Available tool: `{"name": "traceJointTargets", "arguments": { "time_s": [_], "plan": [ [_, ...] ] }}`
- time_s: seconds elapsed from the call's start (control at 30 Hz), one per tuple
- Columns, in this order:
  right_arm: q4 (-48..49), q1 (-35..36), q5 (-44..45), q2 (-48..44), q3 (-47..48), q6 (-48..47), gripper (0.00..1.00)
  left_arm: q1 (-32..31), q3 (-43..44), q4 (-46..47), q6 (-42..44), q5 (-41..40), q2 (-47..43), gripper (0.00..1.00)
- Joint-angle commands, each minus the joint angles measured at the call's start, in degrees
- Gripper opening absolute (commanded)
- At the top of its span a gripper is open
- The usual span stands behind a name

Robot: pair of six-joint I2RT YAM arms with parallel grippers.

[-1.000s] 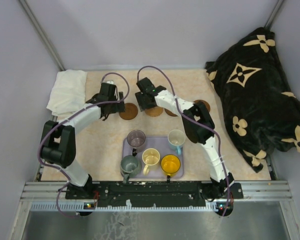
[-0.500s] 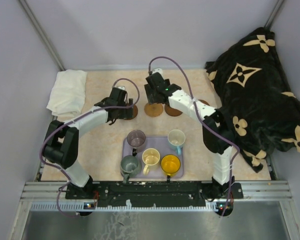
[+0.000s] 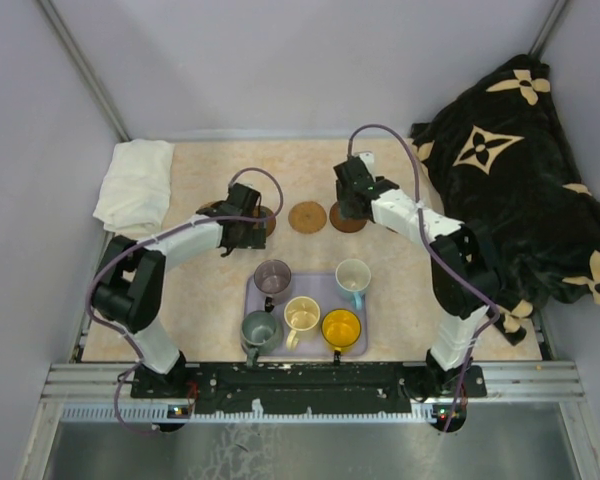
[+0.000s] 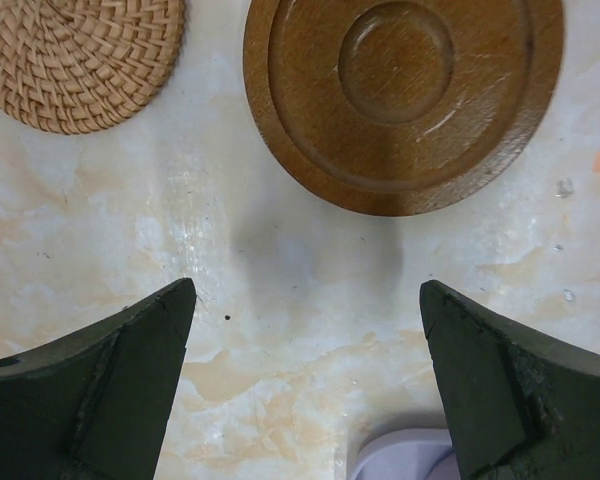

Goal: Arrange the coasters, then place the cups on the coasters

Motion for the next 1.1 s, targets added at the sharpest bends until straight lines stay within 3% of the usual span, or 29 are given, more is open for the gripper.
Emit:
{"name": "traceJointTargets", "arguments": {
  "time_s": [0.0, 0.13, 0.63, 1.07],
  "plan": [
    [4.1, -0.8, 1.9, -5.6, -2.9, 2.9, 0.65, -0.3, 1.2, -0.6, -1.5, -2.9, 2.9, 0.99],
    [6.1, -1.1, 1.7, -8.0, -6.8, 2.9, 0.57, -0.3, 1.9, 0.5, -2.3, -5.3, 4.8, 0.99],
    [6.9, -1.1, 2.5, -10.4, -11.7, 2.9, 0.56, -0.2, 9.9, -1.0, -2.5, -8.7, 13.7, 0.99],
    [6.6, -1.1, -2.5, -4.2, -9.2, 2.8, 0.55, -0.2, 10.2, -2.0, -2.2, -7.6, 13.2, 0.99]
  ]
}}
